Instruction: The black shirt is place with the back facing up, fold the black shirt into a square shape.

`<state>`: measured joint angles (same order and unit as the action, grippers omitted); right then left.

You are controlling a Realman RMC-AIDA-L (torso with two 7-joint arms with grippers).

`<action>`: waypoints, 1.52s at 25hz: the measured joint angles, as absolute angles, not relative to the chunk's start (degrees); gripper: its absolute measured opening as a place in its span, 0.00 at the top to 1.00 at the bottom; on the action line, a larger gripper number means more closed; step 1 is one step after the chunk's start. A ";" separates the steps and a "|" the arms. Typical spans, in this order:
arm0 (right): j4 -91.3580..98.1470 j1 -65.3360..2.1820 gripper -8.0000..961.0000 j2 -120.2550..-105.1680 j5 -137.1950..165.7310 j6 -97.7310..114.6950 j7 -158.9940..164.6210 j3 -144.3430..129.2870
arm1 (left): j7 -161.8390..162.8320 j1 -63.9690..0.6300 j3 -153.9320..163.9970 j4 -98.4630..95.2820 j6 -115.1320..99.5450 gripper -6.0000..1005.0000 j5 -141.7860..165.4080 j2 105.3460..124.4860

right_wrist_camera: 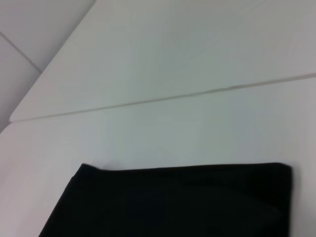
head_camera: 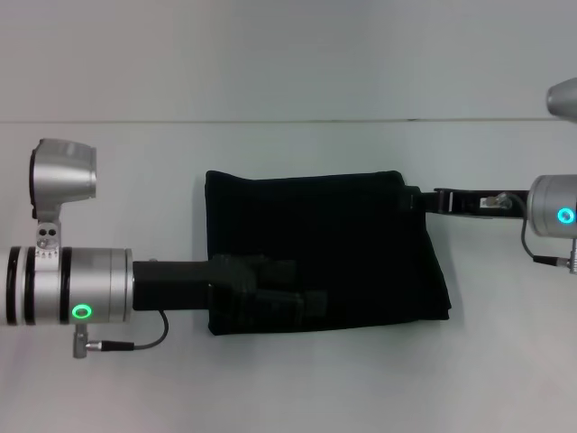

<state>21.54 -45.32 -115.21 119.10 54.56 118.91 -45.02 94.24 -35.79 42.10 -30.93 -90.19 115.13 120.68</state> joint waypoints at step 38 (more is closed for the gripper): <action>26.11 -44.87 0.49 -115.41 118.08 58.04 117.71 -41.52 | 113.72 -45.36 42.38 -22.07 -40.70 0.05 115.91 121.82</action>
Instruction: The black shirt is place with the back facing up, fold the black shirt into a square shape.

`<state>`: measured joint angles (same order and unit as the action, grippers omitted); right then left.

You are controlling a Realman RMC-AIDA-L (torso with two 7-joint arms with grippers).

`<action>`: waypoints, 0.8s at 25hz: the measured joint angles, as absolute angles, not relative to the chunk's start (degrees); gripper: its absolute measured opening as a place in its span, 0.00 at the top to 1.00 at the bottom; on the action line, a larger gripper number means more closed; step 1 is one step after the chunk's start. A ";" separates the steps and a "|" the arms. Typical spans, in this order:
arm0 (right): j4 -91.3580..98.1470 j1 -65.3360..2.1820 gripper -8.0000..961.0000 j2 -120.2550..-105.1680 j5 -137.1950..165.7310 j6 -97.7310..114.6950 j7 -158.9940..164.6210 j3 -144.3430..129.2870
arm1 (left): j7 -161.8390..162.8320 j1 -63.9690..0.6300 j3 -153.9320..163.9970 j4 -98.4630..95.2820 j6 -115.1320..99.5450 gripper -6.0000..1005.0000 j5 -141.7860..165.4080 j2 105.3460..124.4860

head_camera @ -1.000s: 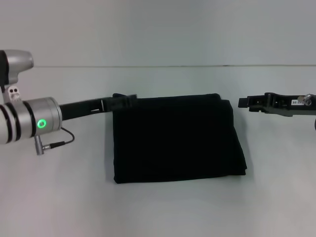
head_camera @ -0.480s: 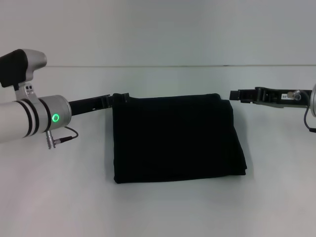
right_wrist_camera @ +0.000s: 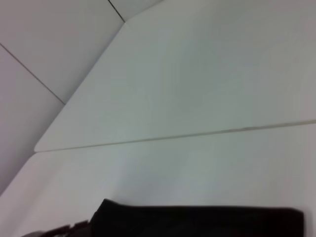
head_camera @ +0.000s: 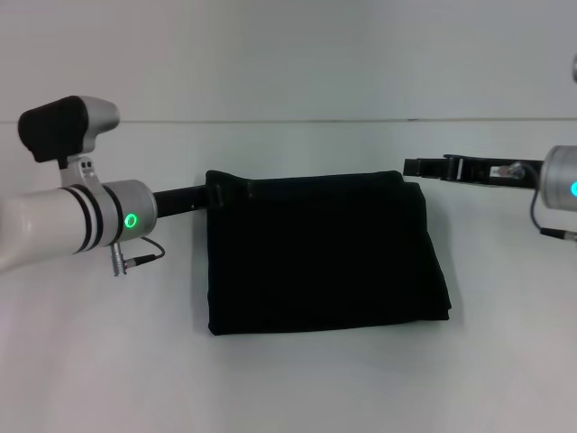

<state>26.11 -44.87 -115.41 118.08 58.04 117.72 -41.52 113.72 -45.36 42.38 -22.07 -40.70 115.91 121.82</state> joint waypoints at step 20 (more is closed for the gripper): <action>16.39 -50.46 0.99 -119.89 114.58 42.64 99.06 -44.83 | 113.73 -45.23 42.98 -22.41 -40.96 0.05 115.84 122.08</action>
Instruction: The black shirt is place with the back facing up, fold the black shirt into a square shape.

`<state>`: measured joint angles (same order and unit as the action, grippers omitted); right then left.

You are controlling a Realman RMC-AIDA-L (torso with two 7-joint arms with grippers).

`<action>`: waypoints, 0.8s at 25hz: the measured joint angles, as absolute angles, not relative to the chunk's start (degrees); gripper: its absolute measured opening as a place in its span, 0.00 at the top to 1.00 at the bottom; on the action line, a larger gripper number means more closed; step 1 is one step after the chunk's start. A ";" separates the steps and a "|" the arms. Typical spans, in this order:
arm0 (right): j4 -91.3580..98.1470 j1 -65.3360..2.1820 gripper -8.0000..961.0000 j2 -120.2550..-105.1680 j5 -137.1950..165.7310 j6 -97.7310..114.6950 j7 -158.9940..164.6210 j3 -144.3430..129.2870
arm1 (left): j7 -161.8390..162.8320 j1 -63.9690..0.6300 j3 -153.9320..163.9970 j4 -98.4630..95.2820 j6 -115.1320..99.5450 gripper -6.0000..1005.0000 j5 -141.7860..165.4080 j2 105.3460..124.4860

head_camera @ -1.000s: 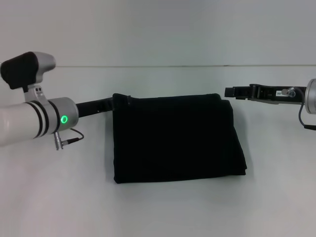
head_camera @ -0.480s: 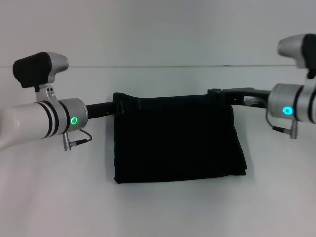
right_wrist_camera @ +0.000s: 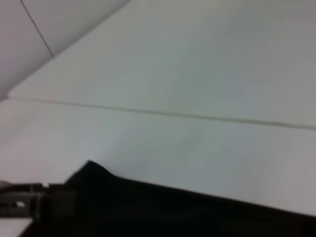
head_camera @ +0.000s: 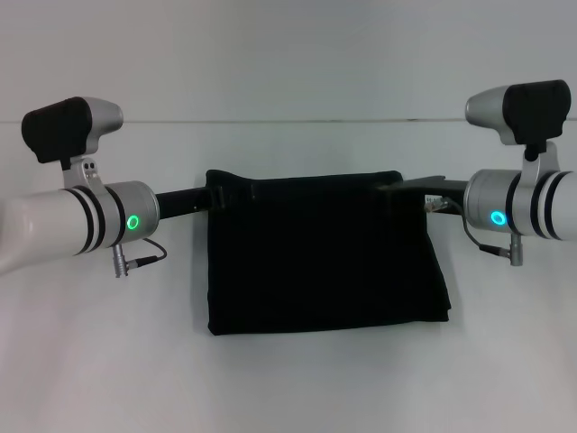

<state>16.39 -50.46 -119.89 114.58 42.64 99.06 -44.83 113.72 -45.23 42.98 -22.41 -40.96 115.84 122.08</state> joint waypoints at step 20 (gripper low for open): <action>19.13 -49.62 0.99 -119.40 112.58 36.31 100.41 -49.26 | 113.75 -45.27 42.98 -22.26 -40.85 0.05 115.66 122.17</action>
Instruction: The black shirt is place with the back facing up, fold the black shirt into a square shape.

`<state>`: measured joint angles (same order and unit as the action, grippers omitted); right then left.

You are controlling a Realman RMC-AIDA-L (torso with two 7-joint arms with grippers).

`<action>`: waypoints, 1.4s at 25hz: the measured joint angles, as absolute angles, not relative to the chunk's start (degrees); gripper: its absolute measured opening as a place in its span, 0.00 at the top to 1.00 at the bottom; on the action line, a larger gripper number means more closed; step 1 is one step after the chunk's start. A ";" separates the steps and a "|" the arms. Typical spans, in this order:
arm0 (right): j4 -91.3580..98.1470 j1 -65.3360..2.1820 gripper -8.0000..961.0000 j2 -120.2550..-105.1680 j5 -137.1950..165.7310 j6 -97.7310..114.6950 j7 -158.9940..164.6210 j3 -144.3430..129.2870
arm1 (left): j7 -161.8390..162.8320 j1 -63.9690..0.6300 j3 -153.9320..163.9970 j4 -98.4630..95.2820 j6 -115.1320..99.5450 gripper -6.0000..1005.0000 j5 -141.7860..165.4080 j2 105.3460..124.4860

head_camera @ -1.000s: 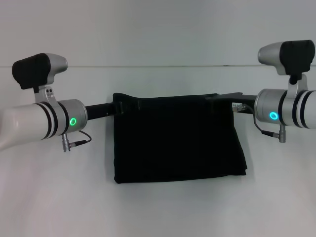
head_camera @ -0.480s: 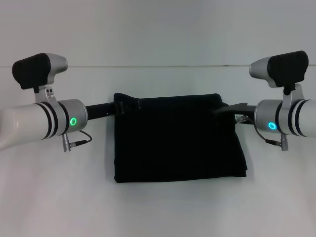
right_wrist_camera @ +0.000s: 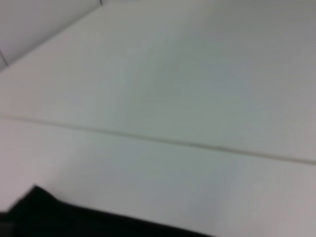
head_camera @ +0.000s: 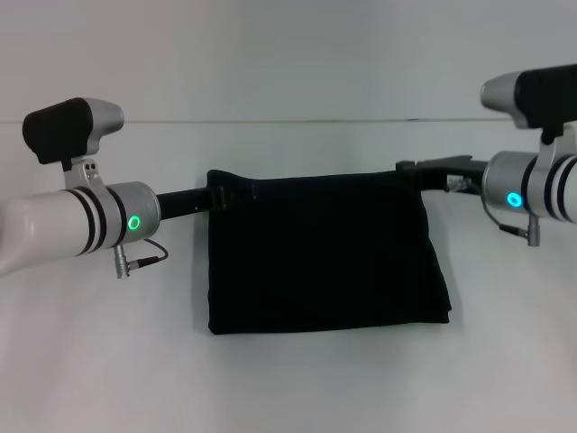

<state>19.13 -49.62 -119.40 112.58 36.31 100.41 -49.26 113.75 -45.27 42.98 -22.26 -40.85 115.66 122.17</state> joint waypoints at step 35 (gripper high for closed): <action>10.46 -54.63 0.99 -120.27 112.05 25.95 100.07 -50.96 | 113.73 -44.63 42.98 -22.30 -43.88 0.05 115.43 122.44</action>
<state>10.46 -54.63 -120.27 112.05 25.95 100.07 -50.96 113.73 -44.63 42.98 -22.30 -43.88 115.43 122.44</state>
